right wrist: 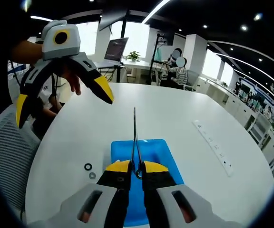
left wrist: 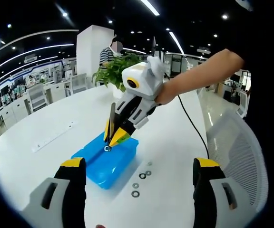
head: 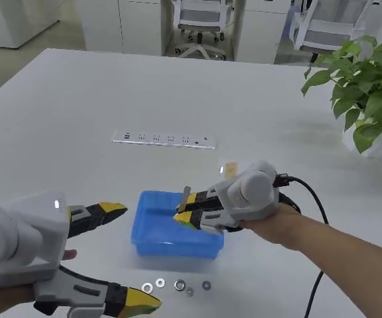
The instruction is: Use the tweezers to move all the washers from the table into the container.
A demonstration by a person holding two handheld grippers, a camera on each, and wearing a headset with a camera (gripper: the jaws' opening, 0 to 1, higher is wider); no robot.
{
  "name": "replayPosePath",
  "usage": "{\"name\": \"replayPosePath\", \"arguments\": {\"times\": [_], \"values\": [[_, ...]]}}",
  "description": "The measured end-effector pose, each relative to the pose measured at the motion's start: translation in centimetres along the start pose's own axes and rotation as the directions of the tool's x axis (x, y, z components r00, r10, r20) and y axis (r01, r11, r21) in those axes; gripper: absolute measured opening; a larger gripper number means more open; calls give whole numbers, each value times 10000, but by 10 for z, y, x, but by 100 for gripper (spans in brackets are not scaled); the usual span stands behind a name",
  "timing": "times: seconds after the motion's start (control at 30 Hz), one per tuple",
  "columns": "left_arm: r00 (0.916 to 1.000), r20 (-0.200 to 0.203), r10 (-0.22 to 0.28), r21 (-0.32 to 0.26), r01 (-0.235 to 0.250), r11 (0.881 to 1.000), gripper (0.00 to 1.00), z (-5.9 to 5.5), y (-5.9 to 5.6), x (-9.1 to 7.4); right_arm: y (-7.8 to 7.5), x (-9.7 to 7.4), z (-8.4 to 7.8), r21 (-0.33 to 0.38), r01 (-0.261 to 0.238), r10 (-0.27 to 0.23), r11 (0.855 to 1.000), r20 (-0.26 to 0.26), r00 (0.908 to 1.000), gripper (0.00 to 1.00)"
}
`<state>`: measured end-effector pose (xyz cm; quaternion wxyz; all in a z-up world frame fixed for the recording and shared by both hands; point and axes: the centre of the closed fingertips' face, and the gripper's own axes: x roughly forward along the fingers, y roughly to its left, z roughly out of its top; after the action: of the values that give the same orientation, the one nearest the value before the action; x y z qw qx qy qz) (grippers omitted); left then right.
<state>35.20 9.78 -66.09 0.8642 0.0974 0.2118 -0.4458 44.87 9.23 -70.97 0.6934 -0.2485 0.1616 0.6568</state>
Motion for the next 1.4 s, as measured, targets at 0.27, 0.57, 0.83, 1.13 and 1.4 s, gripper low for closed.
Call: {"name": "replayPosePath", "arguments": {"times": [0.27, 0.57, 0.83, 1.13, 1.4], "values": [[10000, -17, -30, -46, 30, 10000, 99, 2, 8, 7, -4, 10, -16, 241, -128, 133, 9996, -191, 9997, 9], [10000, 41, -79, 45, 79, 10000, 95, 8, 19, 17, -5, 19, -29, 447, -286, 305, 9986, -407, 9987, 9], [9998, -5, -215, 82, 215, 9997, 83, 11, 32, 29, -5, 25, -37, 583, -423, 453, 9974, -512, 9977, 10], [9983, -347, -474, 392, 487, 9980, 63, 8, 42, 45, -3, 30, -45, 662, -622, 666, 9959, -670, 9955, 10], [9955, -715, -618, 989, 688, 9927, 43, 6, 57, 64, 0, 34, -52, 570, -863, 909, 9946, -843, 9923, 10]]}}
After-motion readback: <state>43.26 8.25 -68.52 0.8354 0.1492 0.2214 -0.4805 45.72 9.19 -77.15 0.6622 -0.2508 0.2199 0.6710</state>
